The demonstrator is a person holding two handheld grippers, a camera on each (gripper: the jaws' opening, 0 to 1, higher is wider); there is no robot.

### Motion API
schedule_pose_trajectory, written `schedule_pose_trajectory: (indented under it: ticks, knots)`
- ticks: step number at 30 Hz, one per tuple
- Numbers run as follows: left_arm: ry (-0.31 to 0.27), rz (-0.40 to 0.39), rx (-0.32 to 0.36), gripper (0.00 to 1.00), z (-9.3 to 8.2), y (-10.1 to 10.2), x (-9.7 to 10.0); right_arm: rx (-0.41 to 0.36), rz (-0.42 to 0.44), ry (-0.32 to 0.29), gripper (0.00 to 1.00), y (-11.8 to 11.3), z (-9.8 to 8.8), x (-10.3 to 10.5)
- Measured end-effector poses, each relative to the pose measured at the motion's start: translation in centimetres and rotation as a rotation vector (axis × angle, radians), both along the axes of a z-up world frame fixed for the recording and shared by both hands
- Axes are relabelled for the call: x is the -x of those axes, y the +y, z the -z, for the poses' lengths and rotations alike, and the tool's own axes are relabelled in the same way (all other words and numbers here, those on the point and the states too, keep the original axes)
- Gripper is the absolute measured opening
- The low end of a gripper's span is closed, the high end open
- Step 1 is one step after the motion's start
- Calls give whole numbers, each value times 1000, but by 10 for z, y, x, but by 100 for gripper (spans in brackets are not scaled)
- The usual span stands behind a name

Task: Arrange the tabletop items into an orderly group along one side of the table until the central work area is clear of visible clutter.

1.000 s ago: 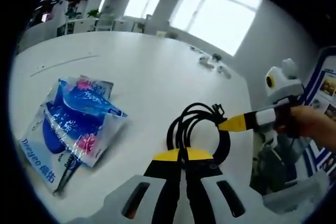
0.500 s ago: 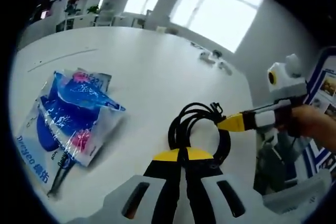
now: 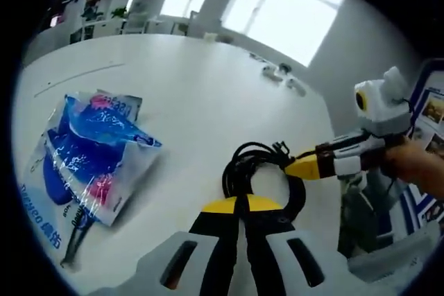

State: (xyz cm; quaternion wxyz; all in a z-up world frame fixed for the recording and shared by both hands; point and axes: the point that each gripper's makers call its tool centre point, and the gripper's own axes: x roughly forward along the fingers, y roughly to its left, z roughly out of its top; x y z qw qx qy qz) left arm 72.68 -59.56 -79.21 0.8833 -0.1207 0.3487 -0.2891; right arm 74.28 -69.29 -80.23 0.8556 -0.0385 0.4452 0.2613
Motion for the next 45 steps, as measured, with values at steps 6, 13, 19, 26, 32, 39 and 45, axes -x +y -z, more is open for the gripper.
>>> schedule_pose_trajectory:
  ticks: [6,13,19,26,32,39,45]
  knots:
    - [7,2,4,0,2,-2,0,-5,2,9,8,-2,2,0]
    - [0,3,-3,0,3,-2,0,6,-7,-1,8,-3,5,-1]
    - [-15,9,-12,0,3,-2,0,-4,-1,1,9,-4,6,-1]
    - [-42,18,-17,0,2,-3,-2,-4,-3,-3,11,-5,6,-1]
    - [-55,24,-5,2,-3,-6,-2,-11,2,-6,12,-5,5,0]
    - [-69,22,23,12,-8,-8,-1,-17,0,-16,18,-5,3,0]
    - [-94,8,36,24,-17,-3,-4,-24,13,-29,25,-6,-1,0]
